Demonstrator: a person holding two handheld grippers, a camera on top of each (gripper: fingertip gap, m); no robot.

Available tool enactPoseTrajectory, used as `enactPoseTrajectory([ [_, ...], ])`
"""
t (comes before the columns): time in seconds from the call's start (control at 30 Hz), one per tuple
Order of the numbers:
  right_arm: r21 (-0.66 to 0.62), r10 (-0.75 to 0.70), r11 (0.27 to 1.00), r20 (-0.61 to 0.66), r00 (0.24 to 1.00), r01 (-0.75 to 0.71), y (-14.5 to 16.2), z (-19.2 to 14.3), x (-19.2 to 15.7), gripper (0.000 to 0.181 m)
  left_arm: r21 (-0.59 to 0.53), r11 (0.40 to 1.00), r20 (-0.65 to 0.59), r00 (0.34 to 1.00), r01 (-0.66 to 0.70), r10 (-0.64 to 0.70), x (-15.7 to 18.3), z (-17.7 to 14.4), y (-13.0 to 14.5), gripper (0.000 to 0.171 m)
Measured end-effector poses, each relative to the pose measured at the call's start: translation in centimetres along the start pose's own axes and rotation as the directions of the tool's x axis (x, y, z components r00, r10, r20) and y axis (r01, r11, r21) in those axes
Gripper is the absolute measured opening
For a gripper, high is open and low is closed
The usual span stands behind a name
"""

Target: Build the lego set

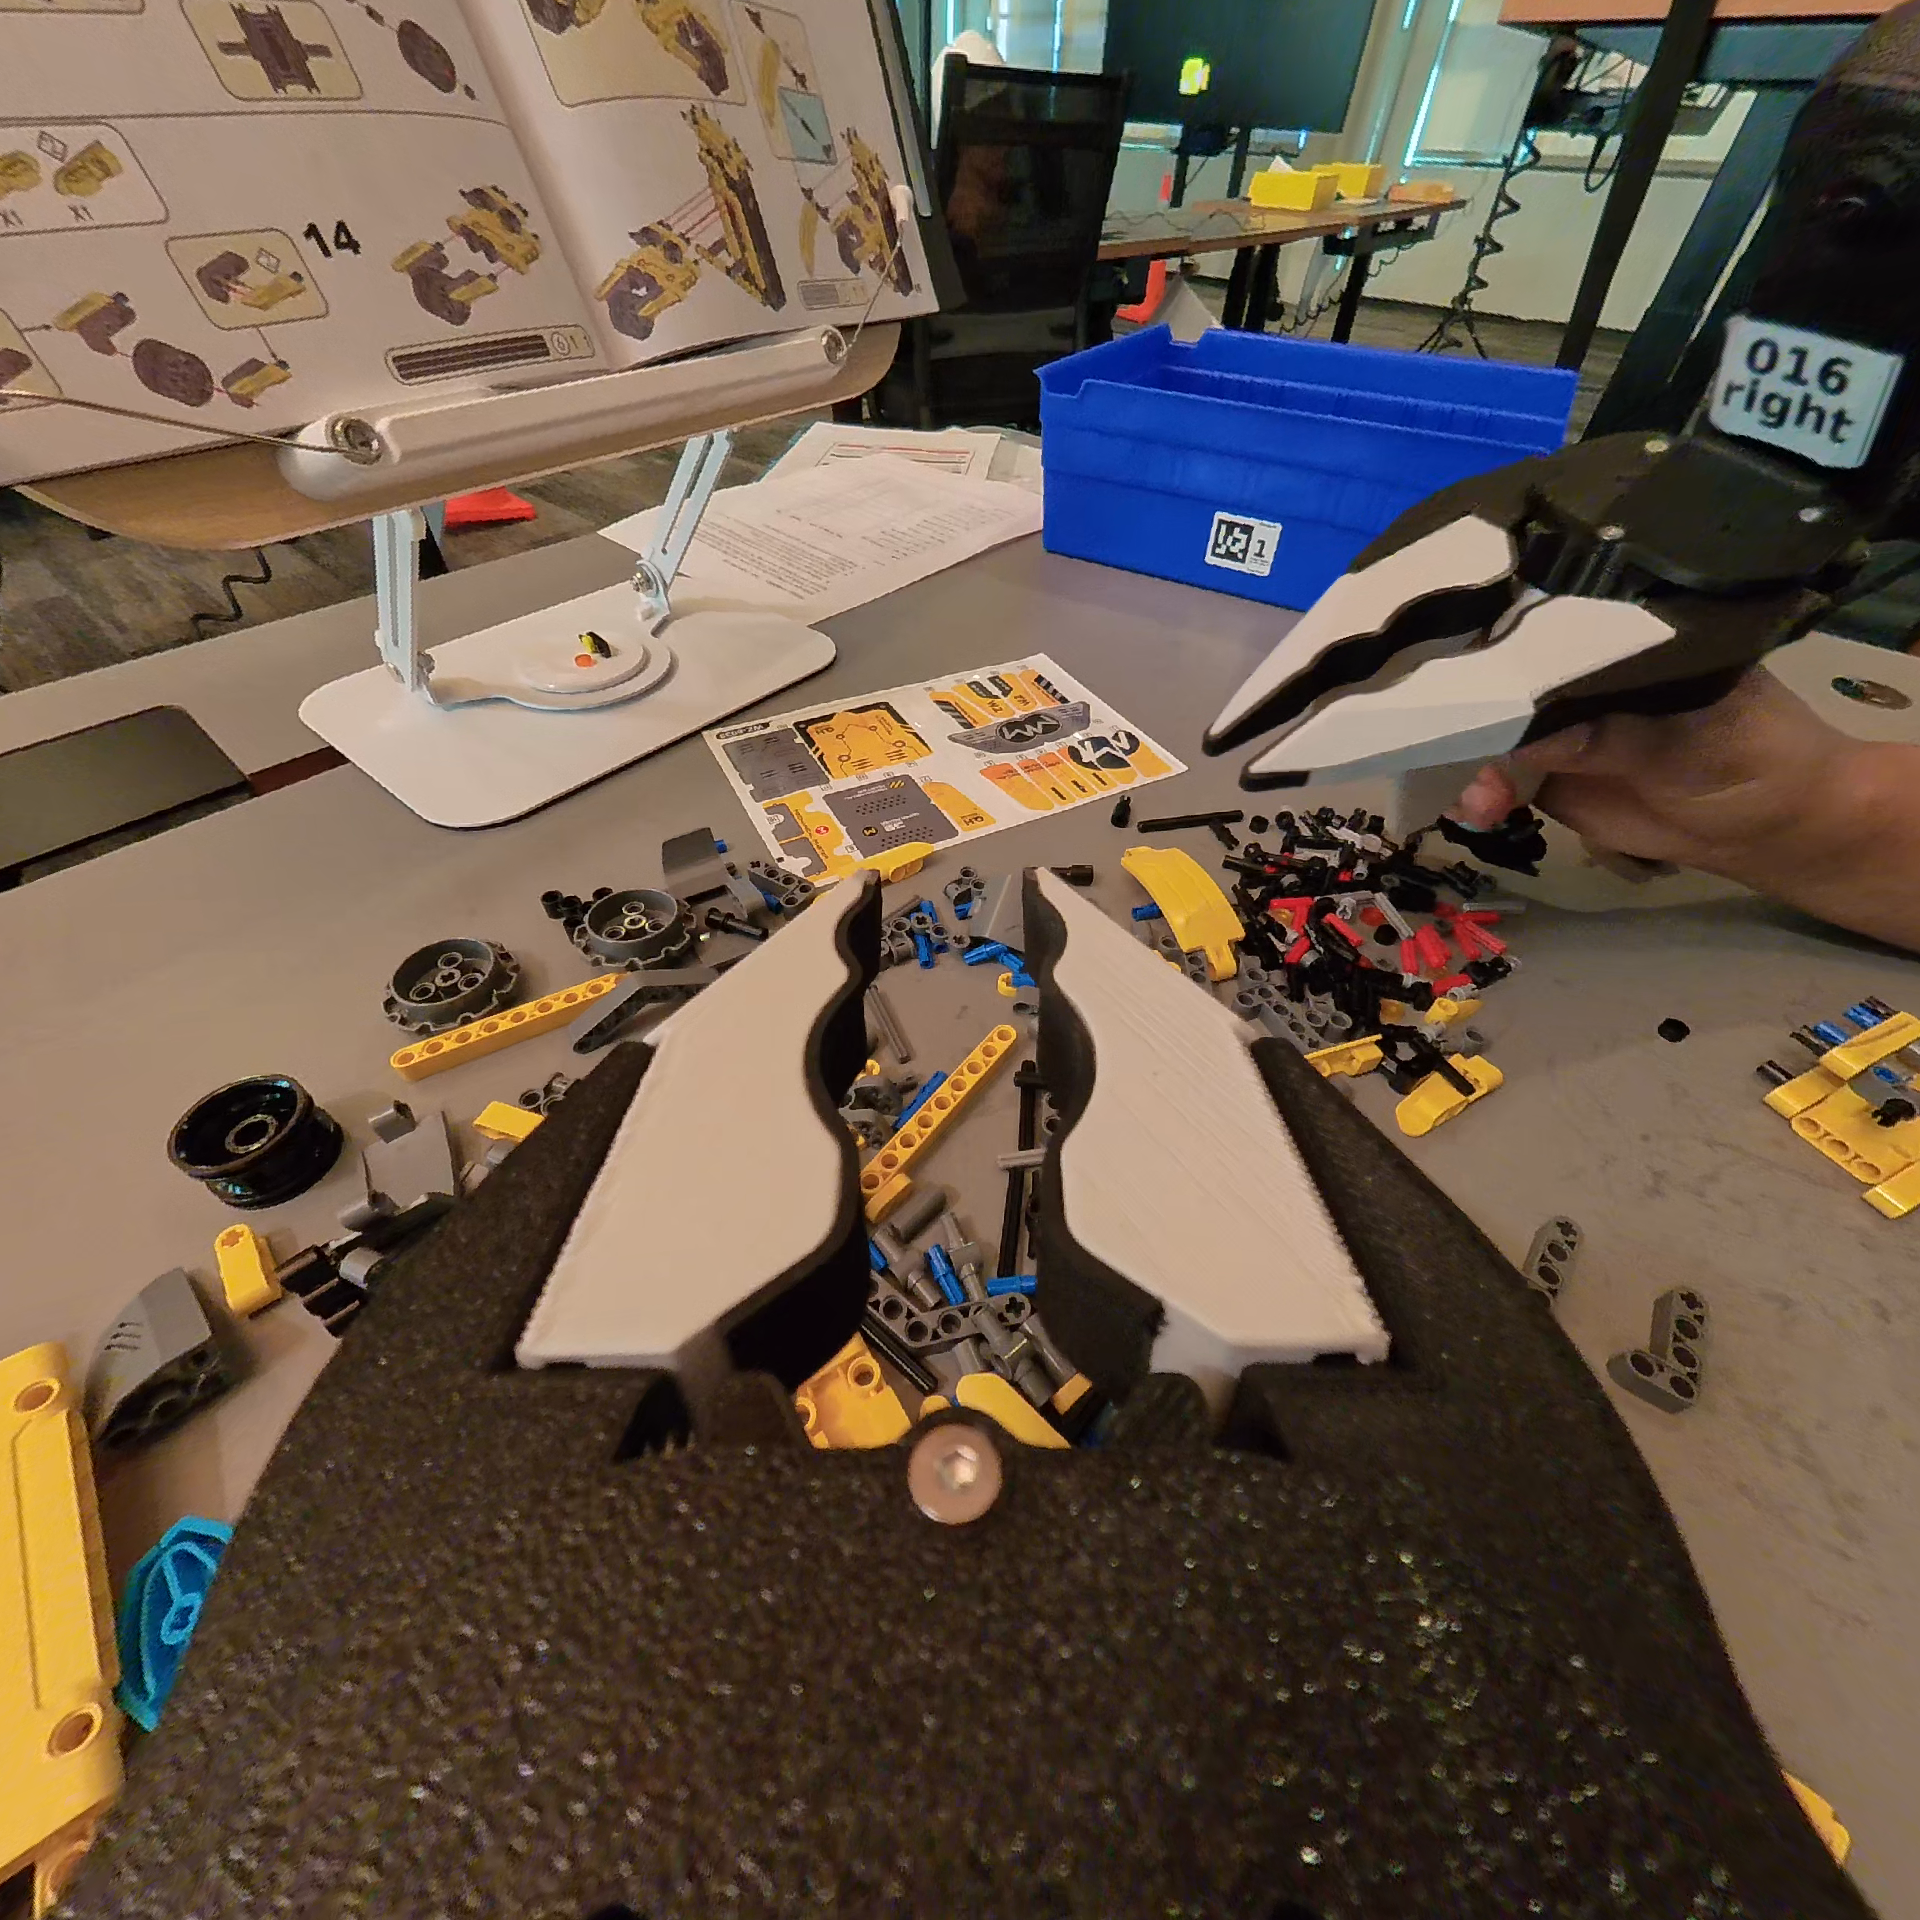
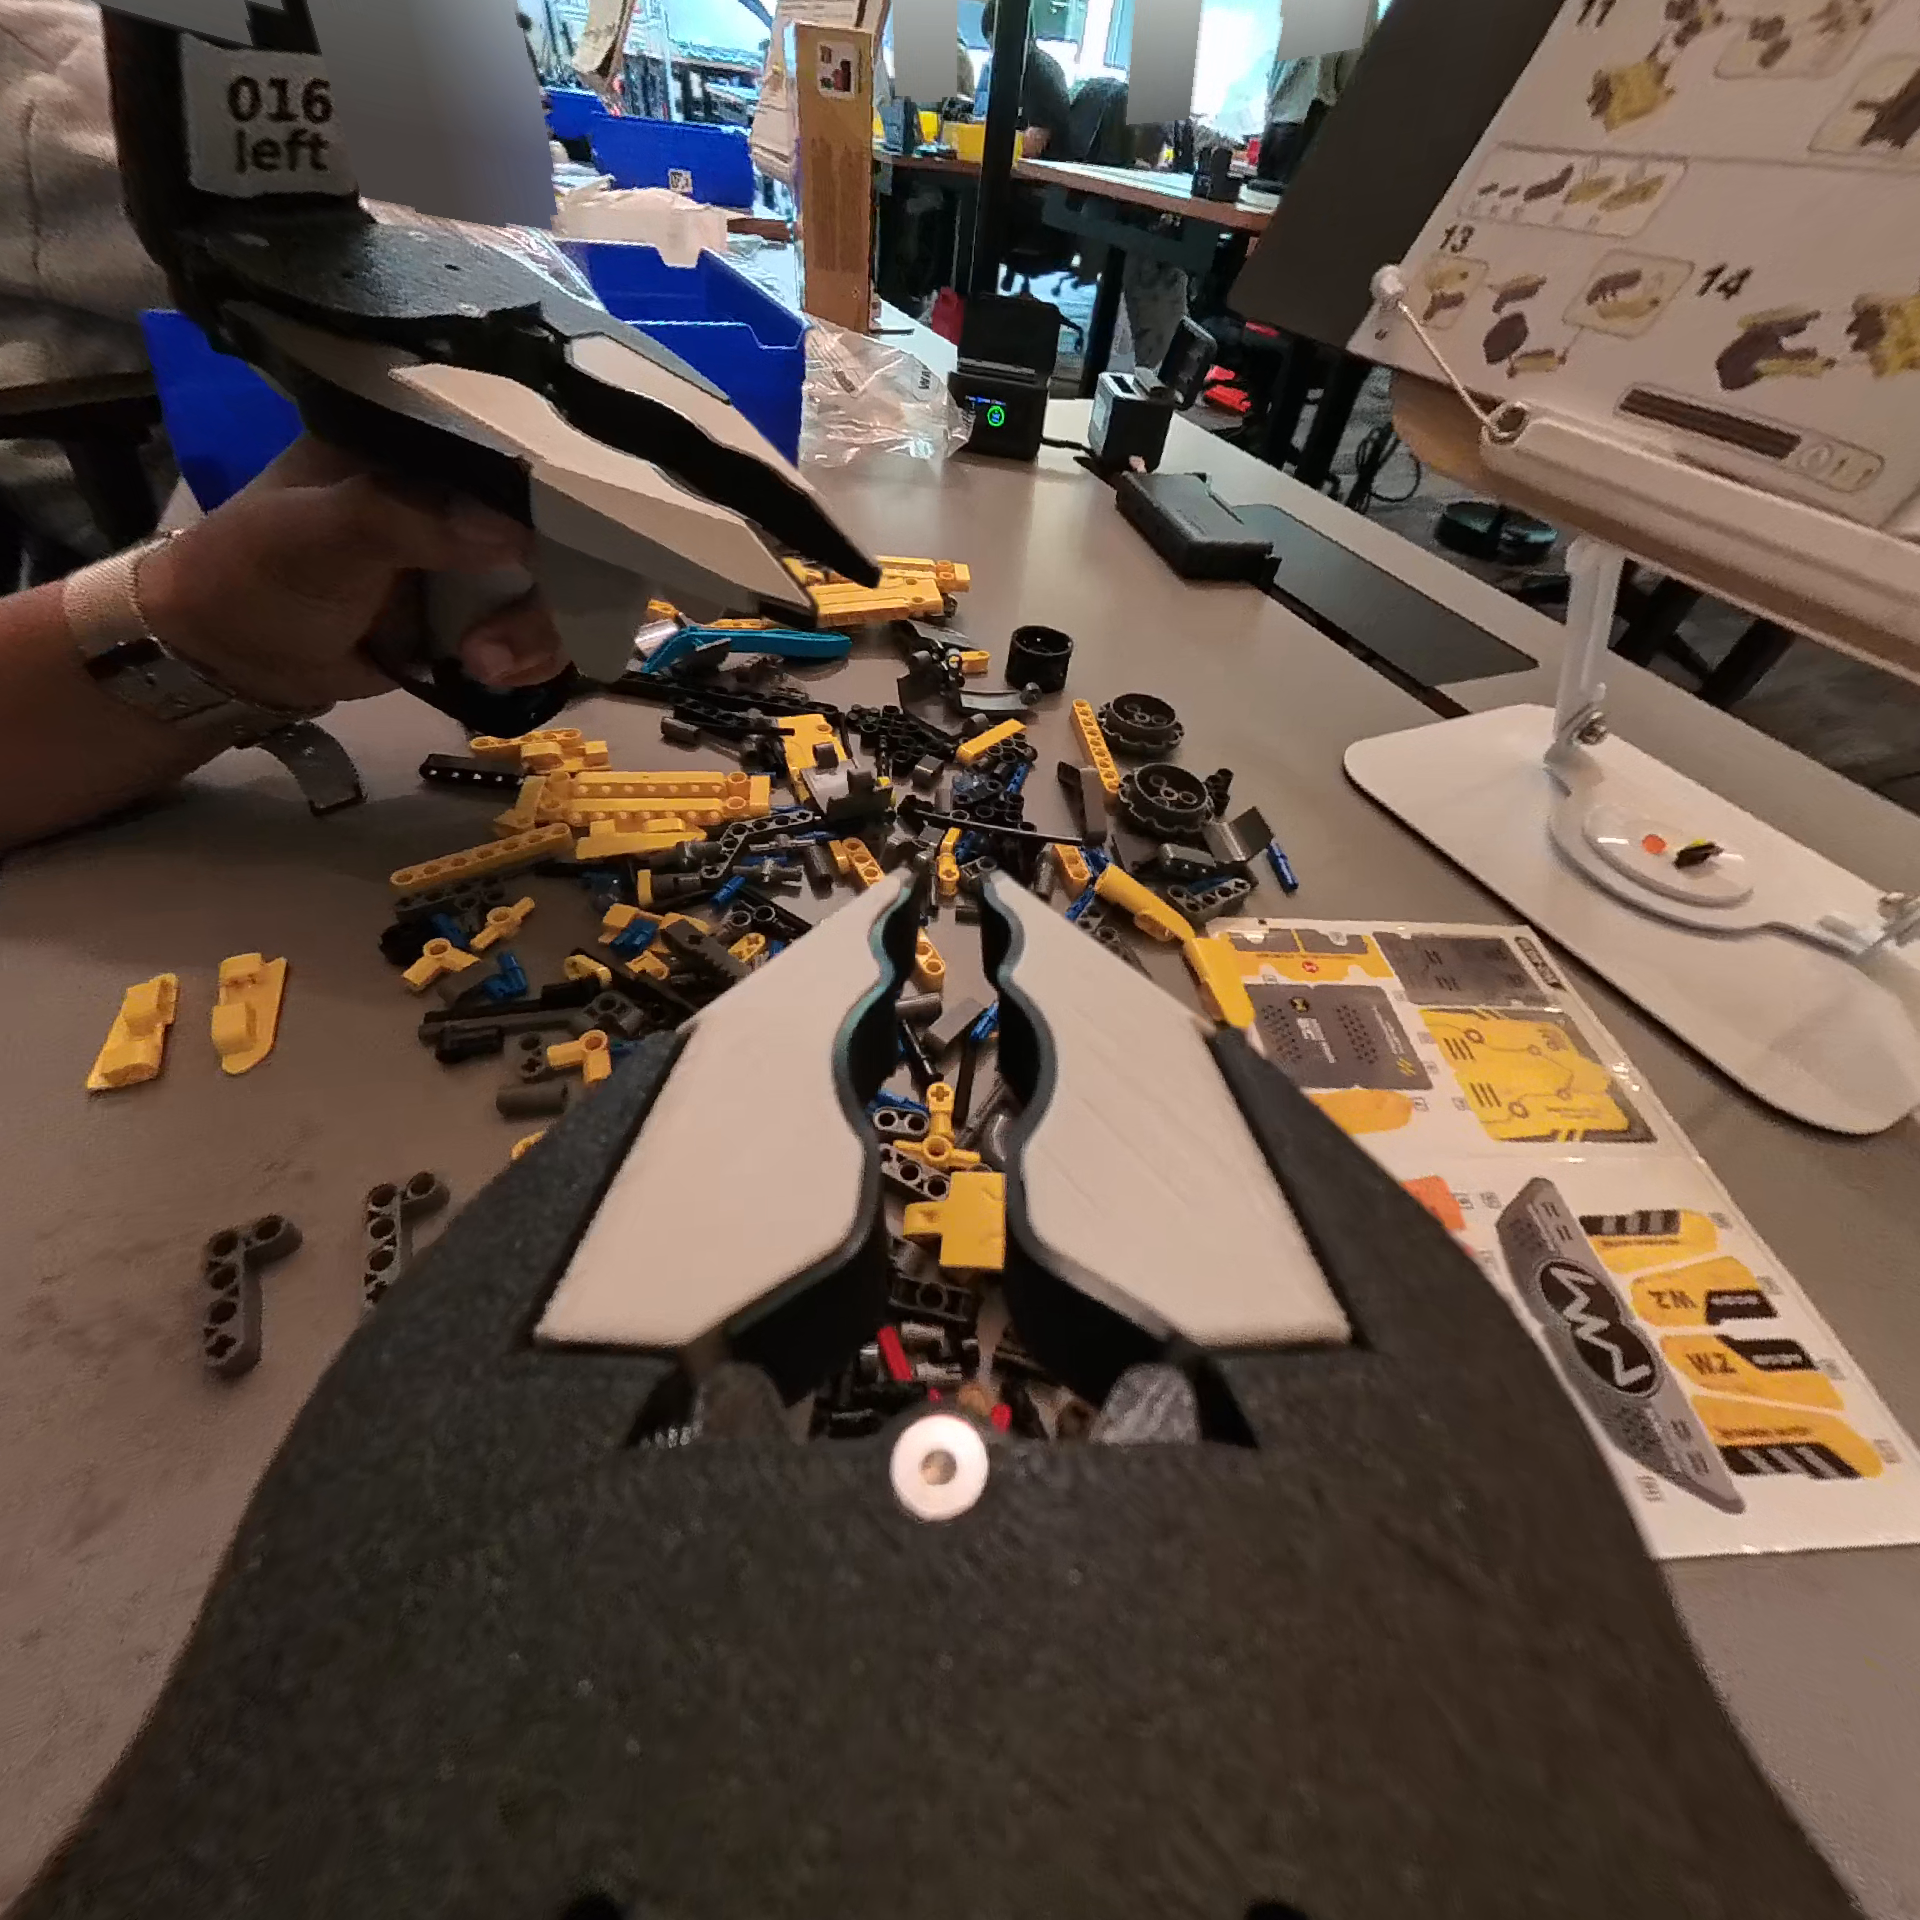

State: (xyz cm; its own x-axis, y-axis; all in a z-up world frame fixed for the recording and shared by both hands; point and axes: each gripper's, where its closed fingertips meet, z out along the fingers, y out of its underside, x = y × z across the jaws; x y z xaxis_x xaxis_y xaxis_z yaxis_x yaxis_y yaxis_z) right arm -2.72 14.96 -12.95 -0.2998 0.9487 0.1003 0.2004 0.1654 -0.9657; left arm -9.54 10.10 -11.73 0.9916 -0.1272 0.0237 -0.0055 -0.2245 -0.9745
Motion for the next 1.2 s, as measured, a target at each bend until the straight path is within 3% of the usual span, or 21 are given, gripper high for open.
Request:
enactPoseTrajectory([
  [0.67,0.012,-0.004,1.000,0.003,1.000,0.004,-0.5,-0.2,-0.1,0.010,-0.005,1.000,-0.001,1.000,-0.002,0.002,0.1,0.0,0.1,0.026],
  [1.2,0.135,-0.041,0.988,-0.201,0.979,0.069,-4.8,-5.5,4.7,0.011,-0.014,1.000,-0.001,1.000,-0.007,0.007,0.1,0.2,0.2,0.026],
])
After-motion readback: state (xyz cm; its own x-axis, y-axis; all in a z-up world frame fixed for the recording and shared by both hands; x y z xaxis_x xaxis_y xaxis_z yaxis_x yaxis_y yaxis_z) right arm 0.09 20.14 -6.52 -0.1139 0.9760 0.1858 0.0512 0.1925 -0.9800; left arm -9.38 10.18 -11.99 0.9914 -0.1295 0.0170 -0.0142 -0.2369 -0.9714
